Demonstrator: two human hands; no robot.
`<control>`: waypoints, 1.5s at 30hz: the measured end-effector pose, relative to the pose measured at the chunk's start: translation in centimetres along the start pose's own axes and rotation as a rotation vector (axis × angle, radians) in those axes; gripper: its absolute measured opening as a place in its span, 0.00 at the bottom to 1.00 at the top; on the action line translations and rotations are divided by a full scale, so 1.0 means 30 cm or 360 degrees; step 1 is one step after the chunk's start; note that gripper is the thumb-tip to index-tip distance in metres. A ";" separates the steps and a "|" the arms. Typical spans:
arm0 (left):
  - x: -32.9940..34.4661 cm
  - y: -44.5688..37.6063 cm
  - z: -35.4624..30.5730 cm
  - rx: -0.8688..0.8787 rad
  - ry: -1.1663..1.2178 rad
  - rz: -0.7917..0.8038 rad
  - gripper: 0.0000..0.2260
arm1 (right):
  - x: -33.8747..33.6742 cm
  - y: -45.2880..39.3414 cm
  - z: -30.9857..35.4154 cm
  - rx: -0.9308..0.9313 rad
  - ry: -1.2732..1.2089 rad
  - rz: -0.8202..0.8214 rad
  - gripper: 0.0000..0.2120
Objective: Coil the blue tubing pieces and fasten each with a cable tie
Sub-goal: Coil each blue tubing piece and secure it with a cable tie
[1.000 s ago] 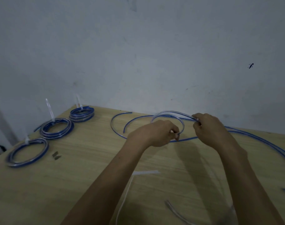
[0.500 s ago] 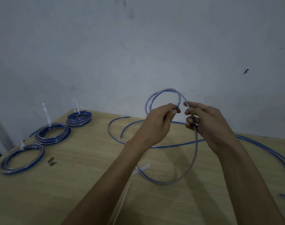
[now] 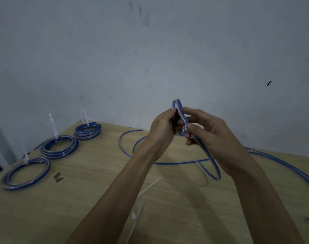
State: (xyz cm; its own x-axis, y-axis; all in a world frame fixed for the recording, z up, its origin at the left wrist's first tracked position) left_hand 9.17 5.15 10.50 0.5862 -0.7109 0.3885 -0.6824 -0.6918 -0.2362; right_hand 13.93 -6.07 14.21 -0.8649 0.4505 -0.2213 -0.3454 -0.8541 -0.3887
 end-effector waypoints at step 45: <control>-0.089 0.037 -0.084 -0.0425 0.0344 0.0445 0.13 | -0.141 -0.014 -0.218 0.0147 0.0381 -0.0627 0.09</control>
State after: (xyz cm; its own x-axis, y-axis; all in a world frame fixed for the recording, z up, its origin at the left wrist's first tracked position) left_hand 5.76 6.61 11.43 0.2775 -0.8036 0.5265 -0.9073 -0.3994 -0.1315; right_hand 20.12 -5.91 9.46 -0.5567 0.7832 -0.2770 -0.6711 -0.6205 -0.4057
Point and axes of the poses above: each hand's wrist, its own y-axis away from the middle knuckle, its own x-axis out of the palm, z = x × y, the point moved 9 cm from there along -y, towards the middle knuckle, and after that the axes turned 2 degrees about y, right-handed, at the moved point
